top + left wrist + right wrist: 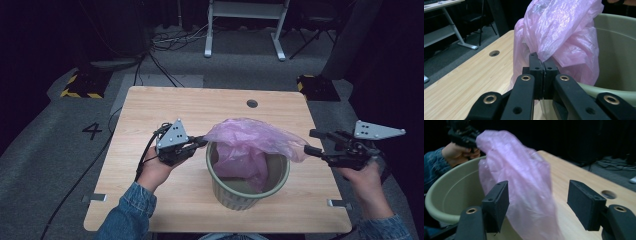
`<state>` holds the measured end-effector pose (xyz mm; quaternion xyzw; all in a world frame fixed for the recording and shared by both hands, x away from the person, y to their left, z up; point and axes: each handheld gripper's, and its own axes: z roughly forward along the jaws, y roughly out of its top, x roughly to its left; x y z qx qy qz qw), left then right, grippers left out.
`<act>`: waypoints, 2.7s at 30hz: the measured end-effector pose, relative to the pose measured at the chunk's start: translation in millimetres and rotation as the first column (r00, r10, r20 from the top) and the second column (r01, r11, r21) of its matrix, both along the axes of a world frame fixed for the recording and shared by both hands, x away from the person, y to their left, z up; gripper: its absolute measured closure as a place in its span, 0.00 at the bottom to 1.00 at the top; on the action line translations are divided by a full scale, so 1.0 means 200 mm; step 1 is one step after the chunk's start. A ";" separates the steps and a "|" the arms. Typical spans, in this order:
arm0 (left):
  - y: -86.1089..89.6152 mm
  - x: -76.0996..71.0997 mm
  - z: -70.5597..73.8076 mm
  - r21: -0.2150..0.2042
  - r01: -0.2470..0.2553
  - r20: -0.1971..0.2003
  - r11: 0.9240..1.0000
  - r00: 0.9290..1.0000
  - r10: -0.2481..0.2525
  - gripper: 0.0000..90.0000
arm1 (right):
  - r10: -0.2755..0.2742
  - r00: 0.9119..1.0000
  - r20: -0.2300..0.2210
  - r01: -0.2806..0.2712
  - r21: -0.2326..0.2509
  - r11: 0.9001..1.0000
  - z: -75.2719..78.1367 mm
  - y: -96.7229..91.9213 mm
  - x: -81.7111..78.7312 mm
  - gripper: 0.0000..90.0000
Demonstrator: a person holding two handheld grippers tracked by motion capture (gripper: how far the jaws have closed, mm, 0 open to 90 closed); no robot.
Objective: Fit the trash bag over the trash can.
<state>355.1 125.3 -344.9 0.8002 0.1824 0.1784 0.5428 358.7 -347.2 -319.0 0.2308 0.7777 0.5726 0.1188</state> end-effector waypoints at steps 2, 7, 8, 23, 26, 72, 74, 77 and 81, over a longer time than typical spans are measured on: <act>0.00 -0.01 0.00 0.000 0.003 0.003 1.000 1.000 -0.003 0.99 | 0.017 1.000 -0.016 -0.017 -0.033 0.999 -0.03 0.04 0.01 0.45; 0.02 -0.05 -0.01 -0.032 0.029 0.011 0.999 1.000 -0.029 0.99 | 0.064 0.994 -0.088 -0.069 -0.058 0.996 -0.06 0.08 0.01 0.94; 0.02 -0.07 -0.01 -0.040 0.034 0.016 0.999 0.999 -0.033 0.99 | 0.075 0.994 -0.077 -0.080 -0.068 0.994 -0.06 0.09 -0.01 0.99; 0.07 -0.26 -0.17 -0.002 0.148 0.027 0.989 0.989 -0.148 0.99 | 0.261 0.951 -0.168 -0.294 -0.216 0.931 -0.26 0.17 -0.29 1.00; 0.07 -0.27 -0.22 0.011 0.196 0.010 0.980 0.980 -0.196 1.00 | 0.263 0.943 -0.205 -0.305 -0.213 0.928 -0.32 0.17 -0.29 1.00; 0.28 -0.15 -0.34 -0.107 0.148 -0.159 0.983 0.973 -0.164 0.39 | 0.042 0.981 -0.187 -0.068 -0.138 0.988 -0.46 0.14 -0.33 0.62; 0.25 -0.14 -0.31 -0.109 0.168 -0.150 0.980 0.972 -0.183 0.38 | 0.031 0.978 -0.204 -0.067 -0.169 0.983 -0.46 0.18 -0.30 0.82; 0.21 -0.12 -0.28 -0.112 0.194 -0.135 0.975 0.969 -0.209 0.38 | -0.008 0.978 -0.211 -0.031 -0.183 0.983 -0.44 0.19 -0.25 0.99; 0.16 -0.14 -0.25 -0.100 0.239 -0.119 0.966 0.961 -0.250 0.38 | -0.042 0.979 -0.198 0.016 -0.131 0.991 -0.38 0.18 -0.16 1.00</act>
